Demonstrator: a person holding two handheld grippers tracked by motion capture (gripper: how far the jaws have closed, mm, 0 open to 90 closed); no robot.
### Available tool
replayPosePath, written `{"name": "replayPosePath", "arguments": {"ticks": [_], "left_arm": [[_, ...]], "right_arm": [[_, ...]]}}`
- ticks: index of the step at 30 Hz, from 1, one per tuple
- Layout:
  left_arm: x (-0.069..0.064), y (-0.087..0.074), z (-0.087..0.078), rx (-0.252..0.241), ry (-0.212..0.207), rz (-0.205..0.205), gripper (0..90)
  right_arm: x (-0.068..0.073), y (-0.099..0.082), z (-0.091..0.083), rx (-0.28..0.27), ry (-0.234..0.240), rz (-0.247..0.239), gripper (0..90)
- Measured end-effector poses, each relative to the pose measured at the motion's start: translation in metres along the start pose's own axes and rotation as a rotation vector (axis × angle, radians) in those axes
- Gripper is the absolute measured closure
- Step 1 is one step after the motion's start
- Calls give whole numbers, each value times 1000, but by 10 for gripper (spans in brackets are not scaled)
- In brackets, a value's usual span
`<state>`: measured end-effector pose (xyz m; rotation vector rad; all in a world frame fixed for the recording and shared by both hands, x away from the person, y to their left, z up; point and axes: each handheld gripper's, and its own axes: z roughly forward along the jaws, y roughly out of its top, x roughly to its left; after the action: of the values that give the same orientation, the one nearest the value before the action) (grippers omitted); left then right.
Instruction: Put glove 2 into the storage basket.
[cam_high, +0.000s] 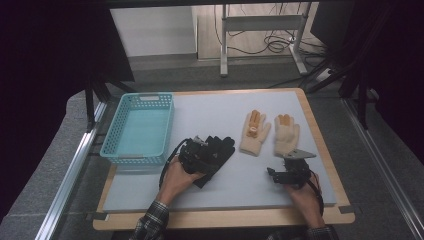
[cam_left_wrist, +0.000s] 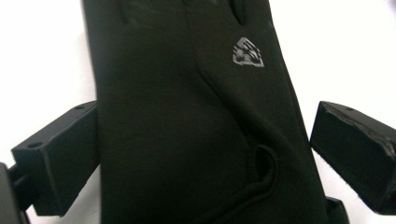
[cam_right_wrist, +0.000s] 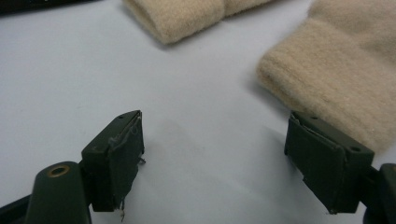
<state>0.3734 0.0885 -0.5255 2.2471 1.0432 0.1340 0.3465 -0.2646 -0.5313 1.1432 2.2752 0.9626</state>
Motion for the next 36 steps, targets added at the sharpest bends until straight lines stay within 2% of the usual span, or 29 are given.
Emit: {"name": "replayPosePath", "arguments": {"ticks": [5,9,10,12,13,14,15,16,17,18,19,22,23,25,26,30,36], "left_arm": [[-9,0,3,22,34,35,0],[-17,0,8,56,103,87,0],[-19,0,11,66,128,93,0],[-19,1,11,65,138,85,5],[-19,2,10,65,141,81,28],[-18,2,8,63,146,73,87],[-16,3,7,66,146,76,87],[-13,3,4,62,151,63,168],[-13,3,4,62,151,63,211],[-12,4,3,62,152,58,211],[-10,4,2,59,154,54,259],[-7,5,-1,67,162,63,430],[-6,5,-2,68,166,65,430],[-7,6,-3,65,172,70,503],[-5,6,-5,61,171,65,571],[-3,7,-9,55,155,45,631],[-1,15,-15,36,130,23,640]], "right_arm": [[0,0,0,1,0,1,196],[0,0,0,0,0,0,196],[0,0,0,0,0,0,196],[0,0,0,1,0,1,196],[0,0,0,0,0,0,196],[0,0,0,0,0,0,196],[0,0,0,0,0,0,196],[0,0,0,0,0,0,196],[0,0,0,0,0,0,196],[0,0,0,0,0,0,196],[0,0,0,0,-1,0,196],[0,0,0,1,0,1,196],[0,0,0,1,0,1,196],[0,0,0,1,0,0,196],[0,0,0,1,0,1,196],[0,0,0,1,-1,0,196],[0,0,0,2,-2,0,196]]}}
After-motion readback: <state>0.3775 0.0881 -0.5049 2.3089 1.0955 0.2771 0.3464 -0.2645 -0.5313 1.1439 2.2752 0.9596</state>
